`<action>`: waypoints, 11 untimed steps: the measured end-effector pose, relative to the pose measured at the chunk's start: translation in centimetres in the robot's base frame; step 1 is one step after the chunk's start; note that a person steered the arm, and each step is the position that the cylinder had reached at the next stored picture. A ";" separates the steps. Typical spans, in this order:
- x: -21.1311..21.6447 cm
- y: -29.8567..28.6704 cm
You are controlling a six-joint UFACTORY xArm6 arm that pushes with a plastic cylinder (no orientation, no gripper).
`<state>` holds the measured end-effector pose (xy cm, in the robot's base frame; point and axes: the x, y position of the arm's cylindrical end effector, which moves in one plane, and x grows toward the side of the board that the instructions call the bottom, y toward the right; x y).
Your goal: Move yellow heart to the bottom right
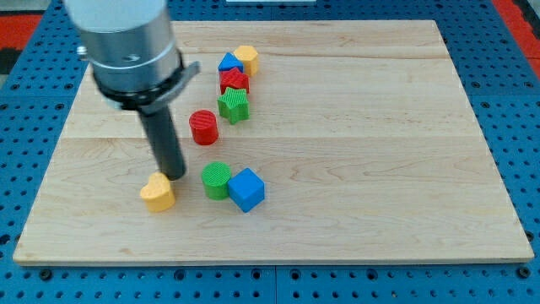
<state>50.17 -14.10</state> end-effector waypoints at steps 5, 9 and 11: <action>3.4 1.2; 9.1 1.8; 8.6 3.9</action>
<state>58.78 -10.16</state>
